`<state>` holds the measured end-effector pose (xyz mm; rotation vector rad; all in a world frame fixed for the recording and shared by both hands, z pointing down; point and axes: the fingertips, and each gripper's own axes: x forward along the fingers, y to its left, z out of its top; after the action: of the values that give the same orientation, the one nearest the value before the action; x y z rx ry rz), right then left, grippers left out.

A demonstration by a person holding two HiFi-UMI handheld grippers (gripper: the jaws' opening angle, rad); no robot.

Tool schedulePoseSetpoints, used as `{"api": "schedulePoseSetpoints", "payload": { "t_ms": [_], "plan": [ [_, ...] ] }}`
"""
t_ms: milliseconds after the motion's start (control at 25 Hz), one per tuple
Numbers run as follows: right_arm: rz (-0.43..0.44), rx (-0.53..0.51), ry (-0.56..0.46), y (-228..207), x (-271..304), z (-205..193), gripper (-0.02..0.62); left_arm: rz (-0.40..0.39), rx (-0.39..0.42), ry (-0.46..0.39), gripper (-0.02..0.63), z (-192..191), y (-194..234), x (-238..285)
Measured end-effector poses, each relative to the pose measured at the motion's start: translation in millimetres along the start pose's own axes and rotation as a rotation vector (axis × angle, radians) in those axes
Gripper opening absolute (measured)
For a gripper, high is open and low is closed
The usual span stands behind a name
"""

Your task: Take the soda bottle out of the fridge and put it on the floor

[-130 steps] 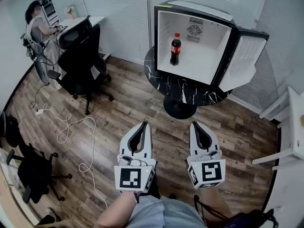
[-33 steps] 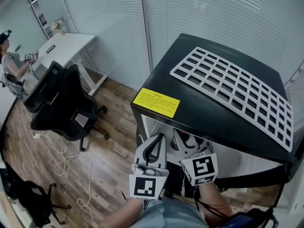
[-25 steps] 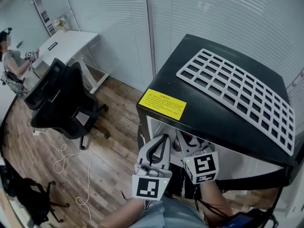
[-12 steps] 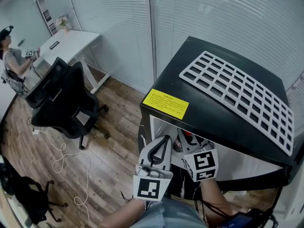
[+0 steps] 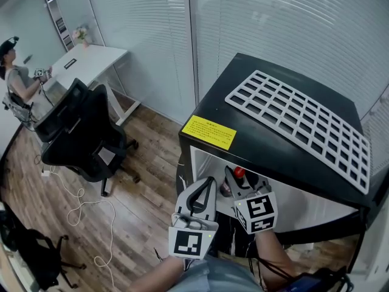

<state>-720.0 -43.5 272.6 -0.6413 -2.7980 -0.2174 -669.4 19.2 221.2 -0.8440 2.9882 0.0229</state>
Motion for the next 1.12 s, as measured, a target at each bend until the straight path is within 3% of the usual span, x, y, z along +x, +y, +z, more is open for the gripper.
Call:
{"api": "schedulePoseSetpoints", "payload": {
  "t_ms": [520,1120],
  "plan": [
    [-0.025,-0.032,-0.037,16.8,-28.2,19.9,0.140,0.015,0.004,-0.029,0.017,18.0,9.5,-19.1],
    [-0.040,-0.029,-0.075,47.4,-111.8,20.8,0.140,0.027,-0.013,-0.024,0.017,21.2,-24.2,-82.1]
  ]
}}
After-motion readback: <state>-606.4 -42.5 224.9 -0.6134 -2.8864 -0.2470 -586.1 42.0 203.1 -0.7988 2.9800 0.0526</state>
